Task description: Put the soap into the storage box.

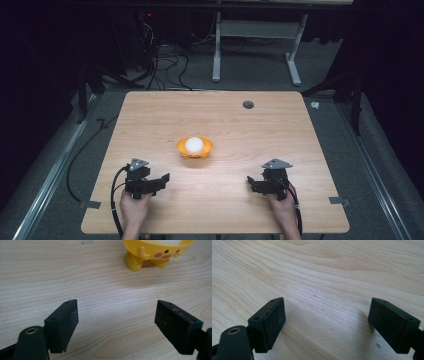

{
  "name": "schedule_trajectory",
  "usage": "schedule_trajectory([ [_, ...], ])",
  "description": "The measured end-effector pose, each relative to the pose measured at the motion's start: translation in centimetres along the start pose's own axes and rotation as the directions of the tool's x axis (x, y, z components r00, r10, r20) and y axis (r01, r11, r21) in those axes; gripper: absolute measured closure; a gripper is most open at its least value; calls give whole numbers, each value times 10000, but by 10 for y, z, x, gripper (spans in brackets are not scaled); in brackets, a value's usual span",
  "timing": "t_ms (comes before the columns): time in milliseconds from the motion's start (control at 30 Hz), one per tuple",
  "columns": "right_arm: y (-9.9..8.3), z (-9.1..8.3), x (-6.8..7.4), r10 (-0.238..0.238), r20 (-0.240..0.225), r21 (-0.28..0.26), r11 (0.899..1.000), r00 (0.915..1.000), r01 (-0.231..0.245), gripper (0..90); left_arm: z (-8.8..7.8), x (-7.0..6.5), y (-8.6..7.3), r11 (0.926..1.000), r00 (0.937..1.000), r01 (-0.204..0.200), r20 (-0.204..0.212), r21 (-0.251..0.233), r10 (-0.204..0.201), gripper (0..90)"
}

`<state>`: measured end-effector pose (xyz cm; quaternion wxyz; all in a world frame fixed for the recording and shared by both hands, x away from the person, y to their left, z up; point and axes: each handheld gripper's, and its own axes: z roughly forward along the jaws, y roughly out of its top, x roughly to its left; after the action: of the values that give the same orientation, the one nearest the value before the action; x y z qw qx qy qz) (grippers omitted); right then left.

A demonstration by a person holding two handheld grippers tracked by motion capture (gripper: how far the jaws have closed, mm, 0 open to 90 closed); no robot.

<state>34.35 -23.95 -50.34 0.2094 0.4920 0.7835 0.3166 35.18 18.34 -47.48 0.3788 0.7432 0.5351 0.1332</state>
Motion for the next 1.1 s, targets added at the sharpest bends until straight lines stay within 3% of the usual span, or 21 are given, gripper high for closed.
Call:
schedule_trajectory([
  [233,0,0,0,3,1,1,10000,10000,-3,151,7,-4,-2,9994,9992,-277,-269,204,283,195],
  [600,0,0,0,2,2,3,10000,10000,-2,151,18,-6,-5,9992,9987,-296,-398,255,306,192],
  [900,0,0,0,5,3,0,10000,10000,-5,151,28,-8,-11,9985,9959,-475,-752,289,496,192],
  [1067,0,0,0,-9,11,-10,10000,10000,9,151,30,-11,-15,9967,9916,-813,-1006,51,814,185],
  [1100,0,0,0,-10,11,-10,10000,10000,10,151,33,-15,-18,9920,9839,-1265,-1273,-16,1252,175],
])
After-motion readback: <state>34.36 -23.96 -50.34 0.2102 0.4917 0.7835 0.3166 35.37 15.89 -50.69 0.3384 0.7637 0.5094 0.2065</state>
